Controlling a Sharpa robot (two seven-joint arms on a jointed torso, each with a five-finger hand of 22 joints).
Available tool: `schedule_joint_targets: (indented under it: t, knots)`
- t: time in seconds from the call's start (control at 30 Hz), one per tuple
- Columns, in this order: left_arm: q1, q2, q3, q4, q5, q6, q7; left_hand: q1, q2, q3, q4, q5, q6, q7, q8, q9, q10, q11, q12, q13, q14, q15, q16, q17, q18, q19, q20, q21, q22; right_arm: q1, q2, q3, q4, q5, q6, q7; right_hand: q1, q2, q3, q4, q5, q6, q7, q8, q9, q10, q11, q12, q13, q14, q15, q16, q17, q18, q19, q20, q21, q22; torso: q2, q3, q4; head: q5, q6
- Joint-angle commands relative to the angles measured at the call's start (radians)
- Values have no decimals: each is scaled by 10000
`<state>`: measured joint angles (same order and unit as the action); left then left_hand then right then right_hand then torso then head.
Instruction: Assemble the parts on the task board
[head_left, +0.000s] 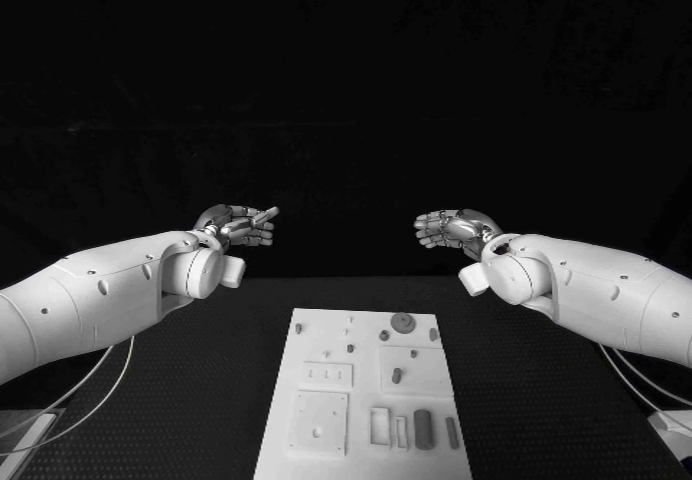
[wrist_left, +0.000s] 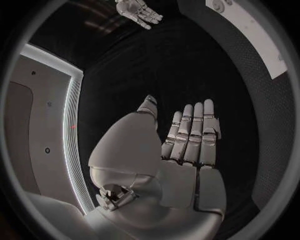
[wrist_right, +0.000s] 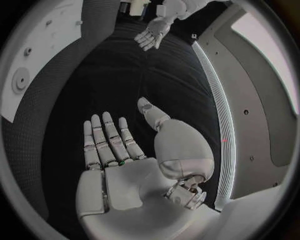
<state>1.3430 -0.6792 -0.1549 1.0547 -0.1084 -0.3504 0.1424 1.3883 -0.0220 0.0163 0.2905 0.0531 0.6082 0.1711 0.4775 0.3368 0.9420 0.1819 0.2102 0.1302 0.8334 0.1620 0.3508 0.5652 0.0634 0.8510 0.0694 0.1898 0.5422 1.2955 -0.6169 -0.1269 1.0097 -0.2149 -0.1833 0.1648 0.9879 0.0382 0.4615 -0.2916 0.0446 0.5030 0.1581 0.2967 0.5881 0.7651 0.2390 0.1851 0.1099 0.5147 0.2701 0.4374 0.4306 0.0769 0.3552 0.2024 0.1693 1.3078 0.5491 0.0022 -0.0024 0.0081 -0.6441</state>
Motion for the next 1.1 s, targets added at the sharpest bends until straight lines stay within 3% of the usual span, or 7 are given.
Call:
schedule_joint_targets:
  t: [0.03,0.2,0.37,0.5,0.67,0.9,1.1]
  knots:
    - [20,-79,8,121,-882,1195,157,366,32,43,31,-12,509,391,150,45,556,-222,222,96,247,-102,106,105,169,237,-75,79,27,-9,44,0,-157,-2192,628,-421,258,-62,92,-26,41,476,934,200,28,594,-104,256,92,666,-210,278,82,263,646,-84,177,86,48,-13,0,11,-52]
    - [40,-314,12,553,-1354,1549,235,744,81,-31,20,-11,961,134,13,-60,1114,-406,167,108,1543,-715,680,492,335,1442,-470,589,217,-9,90,2,-376,-4262,743,-368,724,-173,204,-40,43,1811,647,716,115,2081,-680,811,307,2408,-888,895,282,888,2415,-214,552,-191,165,8,18,14,17]
    - [59,-680,14,1364,-1874,1358,107,1757,-122,457,34,27,978,255,-264,-195,1248,-388,-122,65,1678,-701,566,616,204,1602,-579,517,162,-9,-36,4,-227,-7255,1268,-280,1783,-393,650,-29,61,2578,341,960,159,3088,-1117,1158,489,4021,-1616,1588,619,1398,3968,-369,1014,-291,321,75,65,-97,103]
    - [59,-934,15,1917,-1938,1570,281,1587,-351,641,28,27,990,274,-373,-242,1272,-359,-276,45,1683,-682,483,687,127,1623,-633,460,134,-9,-231,4,93,-8722,1031,-374,1962,-647,787,-21,46,3009,189,993,126,3829,-1429,1346,621,5580,-2375,2376,1072,1829,5717,-520,1661,-276,439,108,120,-145,159]
    - [116,-1375,42,2669,-2220,1630,540,718,-952,645,24,20,891,276,-558,-311,1163,-276,-560,-5,1684,-678,362,807,28,1636,-707,377,105,-8,-331,7,432,-10432,307,-724,1770,-865,675,-20,38,3276,26,892,60,4956,-1837,1698,911,6544,-2915,3008,1528,1849,6942,-929,2149,-191,611,152,129,-202,187]
    - [120,-1443,37,3081,-2223,1592,529,616,-1012,654,21,16,888,257,-593,-318,1141,-277,-641,-13,1701,-690,333,859,11,1657,-733,363,105,-148,-215,6,785,-11966,69,-1247,1735,-1047,292,17,-35,3707,-507,777,62,6846,-2440,3350,2288,7870,-3786,5080,2883,1849,8694,-1783,3530,297,947,186,277,-322,302]
    - [114,-1338,28,3132,-2221,1598,533,593,-976,684,20,15,875,278,-615,-324,1130,-268,-679,-16,1708,-695,318,884,4,1666,-742,356,104,-337,-135,6,1045,-12776,27,-1702,1630,-1393,-135,-2,-24,3702,-475,489,2,6429,-2529,6467,5079,7794,-3942,7413,4600,1849,9180,-2232,4960,329,1202,210,362,-348,367]
